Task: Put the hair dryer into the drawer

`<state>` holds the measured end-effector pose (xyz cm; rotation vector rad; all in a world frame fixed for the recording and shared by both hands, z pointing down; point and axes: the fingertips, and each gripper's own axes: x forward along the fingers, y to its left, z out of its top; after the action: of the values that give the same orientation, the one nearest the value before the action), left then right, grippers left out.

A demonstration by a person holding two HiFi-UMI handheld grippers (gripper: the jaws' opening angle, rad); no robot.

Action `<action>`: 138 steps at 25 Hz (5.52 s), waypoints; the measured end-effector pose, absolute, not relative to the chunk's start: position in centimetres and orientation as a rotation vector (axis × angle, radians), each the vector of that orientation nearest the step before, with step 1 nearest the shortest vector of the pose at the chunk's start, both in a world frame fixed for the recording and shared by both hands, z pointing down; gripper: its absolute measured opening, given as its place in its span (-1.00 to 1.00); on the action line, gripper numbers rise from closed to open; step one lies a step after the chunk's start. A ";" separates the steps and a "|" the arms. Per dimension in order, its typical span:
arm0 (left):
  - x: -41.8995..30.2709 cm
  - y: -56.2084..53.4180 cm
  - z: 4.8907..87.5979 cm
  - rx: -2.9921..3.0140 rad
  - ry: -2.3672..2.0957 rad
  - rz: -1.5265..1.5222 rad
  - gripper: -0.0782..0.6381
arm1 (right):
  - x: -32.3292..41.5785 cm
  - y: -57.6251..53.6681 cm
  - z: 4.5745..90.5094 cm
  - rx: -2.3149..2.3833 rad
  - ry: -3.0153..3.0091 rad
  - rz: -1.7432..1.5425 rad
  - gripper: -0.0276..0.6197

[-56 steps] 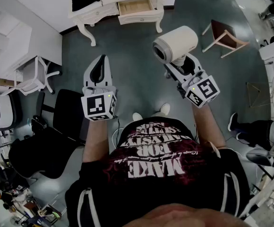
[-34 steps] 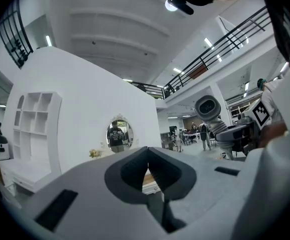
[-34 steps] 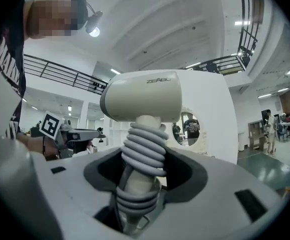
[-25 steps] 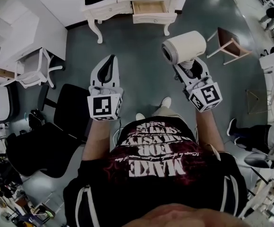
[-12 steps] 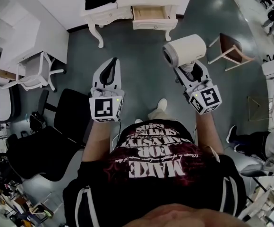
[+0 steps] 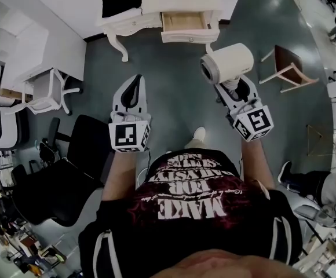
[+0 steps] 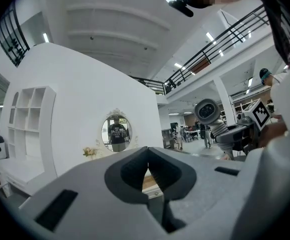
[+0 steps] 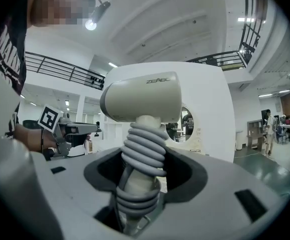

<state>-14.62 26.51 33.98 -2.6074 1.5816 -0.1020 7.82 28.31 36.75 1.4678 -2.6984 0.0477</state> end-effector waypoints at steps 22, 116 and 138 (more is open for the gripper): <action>-6.4 20.7 34.6 -2.541 1.674 -0.147 -0.77 | 15.6 21.0 38.3 1.302 -2.793 0.095 -0.19; -10.2 -19.4 38.5 -2.740 1.455 -0.204 -0.77 | 7.2 -16.0 39.3 1.300 -2.801 0.196 -0.19; -5.9 -27.8 37.2 -2.658 1.602 -0.193 -0.77 | 11.3 -26.5 38.6 1.127 -2.878 0.197 -0.19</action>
<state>-5.88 -27.75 37.18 -2.6583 1.6019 -0.1928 11.33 -26.46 38.63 1.1273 -2.8784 0.1974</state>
